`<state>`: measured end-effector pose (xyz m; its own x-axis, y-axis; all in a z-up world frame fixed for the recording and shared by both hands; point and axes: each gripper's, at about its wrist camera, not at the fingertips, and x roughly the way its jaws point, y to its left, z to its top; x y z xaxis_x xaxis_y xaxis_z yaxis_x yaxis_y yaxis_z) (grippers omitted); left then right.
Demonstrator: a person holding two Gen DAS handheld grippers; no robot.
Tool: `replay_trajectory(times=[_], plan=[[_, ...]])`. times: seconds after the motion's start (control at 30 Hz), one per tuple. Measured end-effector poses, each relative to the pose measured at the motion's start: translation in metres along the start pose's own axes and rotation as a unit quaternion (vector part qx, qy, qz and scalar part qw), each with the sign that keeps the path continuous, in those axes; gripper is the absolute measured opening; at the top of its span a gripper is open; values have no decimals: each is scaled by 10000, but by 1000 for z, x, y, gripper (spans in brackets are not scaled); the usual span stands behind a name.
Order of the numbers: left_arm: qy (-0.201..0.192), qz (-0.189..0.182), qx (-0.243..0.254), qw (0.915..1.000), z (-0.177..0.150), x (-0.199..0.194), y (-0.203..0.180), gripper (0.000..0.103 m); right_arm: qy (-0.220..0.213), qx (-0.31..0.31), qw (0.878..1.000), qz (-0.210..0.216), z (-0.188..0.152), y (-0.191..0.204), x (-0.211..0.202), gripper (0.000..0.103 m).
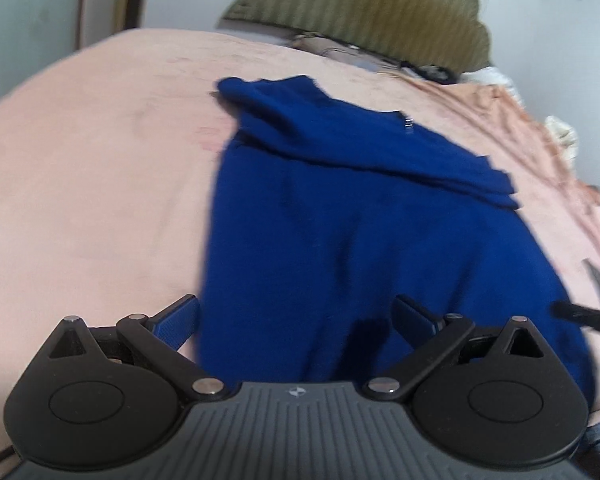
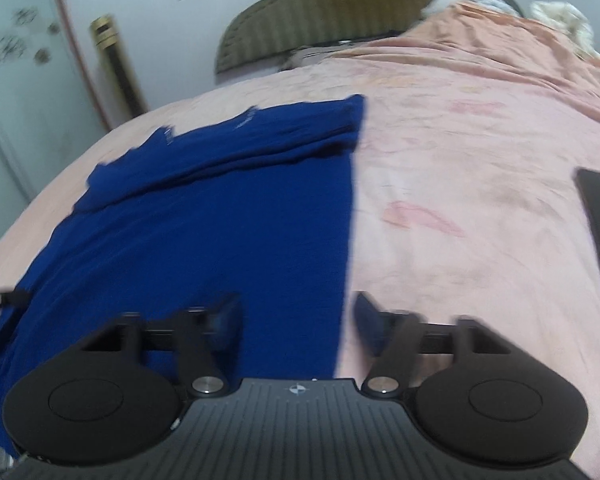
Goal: Fold small clothes
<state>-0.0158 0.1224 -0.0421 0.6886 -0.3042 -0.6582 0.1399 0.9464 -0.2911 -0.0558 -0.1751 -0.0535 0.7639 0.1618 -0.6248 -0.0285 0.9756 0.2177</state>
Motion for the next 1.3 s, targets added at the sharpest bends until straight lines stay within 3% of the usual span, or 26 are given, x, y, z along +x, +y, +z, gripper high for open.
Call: replay_trajectory(times=[0.03, 0.07, 0.1, 0.17, 0.27, 0.43, 0.57, 0.73, 0.83, 0.9, 0.97, 1.0, 1.03, 1.23, 1.3], plan=[[-1, -54, 2, 10000, 2, 2, -3, 88, 4, -91, 10000, -35, 0, 5, 3, 29], [24, -72, 38, 10000, 5, 6, -6, 65, 11, -157, 9999, -42, 1, 8, 6, 19], [37, -25, 63, 10000, 7, 8, -8, 53, 19, -186, 9998, -35, 3, 10, 8, 15], [136, -37, -37, 9999, 15, 15, -6, 17, 24, -125, 9999, 72, 9, 10, 11, 9], [209, -246, -279, 9991, 23, 21, -1, 10, -113, -33, 9996, 265, 19, 8, 9, 8], [-188, -55, 89, 9998, 40, 16, -16, 10, -432, -89, 9988, 225, 41, 4, 7, 7], [-466, 169, 289, 9984, 64, 25, -22, 10, -694, -316, 9970, -121, 61, 4, 16, 7], [-468, 405, 628, 9961, 81, 55, -29, 11, -899, -320, 9946, -406, 85, -4, 39, 7], [-374, 536, 676, 9956, 76, 59, -30, 13, -729, -191, 9961, -460, 90, -9, 56, 19], [-361, 526, 650, 9958, 70, 54, -28, 18, -611, -97, 9969, -481, 86, -11, 57, 26], [-331, 602, 624, 9957, 62, 46, -24, 43, -607, -42, 9972, -443, 78, -14, 50, 40], [-329, 649, 581, 9957, 57, 42, -21, 53, -583, 7, 9973, -444, 74, -15, 47, 42], [-344, 679, 518, 9958, 51, 36, -17, 70, -553, 89, 9974, -444, 69, -17, 42, 42], [-20, 405, 22, 9992, 12, 8, 4, 73, -227, 1035, 9944, 51, 26, -42, 10, 42], [-72, 349, 1, 9994, -1, -3, 6, 73, -134, 1232, 9922, 149, 11, -46, 2, 42]])
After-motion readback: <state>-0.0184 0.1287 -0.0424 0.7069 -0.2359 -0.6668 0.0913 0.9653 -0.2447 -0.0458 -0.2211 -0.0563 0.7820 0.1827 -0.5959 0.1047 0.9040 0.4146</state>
